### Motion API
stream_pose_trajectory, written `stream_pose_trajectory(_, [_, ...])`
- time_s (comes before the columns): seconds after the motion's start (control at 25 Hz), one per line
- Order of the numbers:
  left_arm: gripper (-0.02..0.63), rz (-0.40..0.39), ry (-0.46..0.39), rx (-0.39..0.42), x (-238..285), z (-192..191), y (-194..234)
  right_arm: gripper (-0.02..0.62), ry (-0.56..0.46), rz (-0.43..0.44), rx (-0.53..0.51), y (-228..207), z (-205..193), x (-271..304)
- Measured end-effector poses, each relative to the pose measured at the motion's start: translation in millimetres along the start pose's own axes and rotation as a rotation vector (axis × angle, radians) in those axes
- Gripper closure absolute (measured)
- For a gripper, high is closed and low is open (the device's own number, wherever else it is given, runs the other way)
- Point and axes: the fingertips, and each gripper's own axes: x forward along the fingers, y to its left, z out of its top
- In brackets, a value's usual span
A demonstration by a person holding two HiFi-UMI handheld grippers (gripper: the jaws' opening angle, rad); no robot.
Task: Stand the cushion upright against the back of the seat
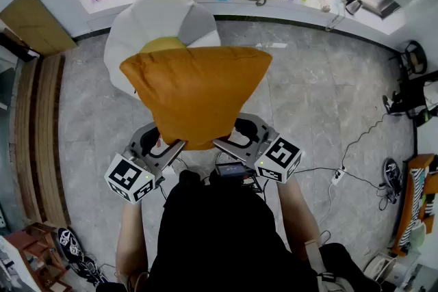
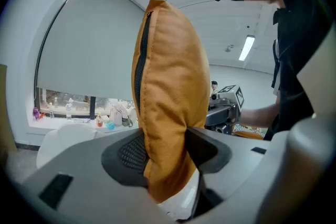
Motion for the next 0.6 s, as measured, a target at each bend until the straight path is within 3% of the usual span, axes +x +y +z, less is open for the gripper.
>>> stream_pose_trajectory(0.6, [0.367, 0.020, -0.006, 0.009, -22, -6, 19, 0.341, 0.050, 0.002, -0.029, 14, 1, 27])
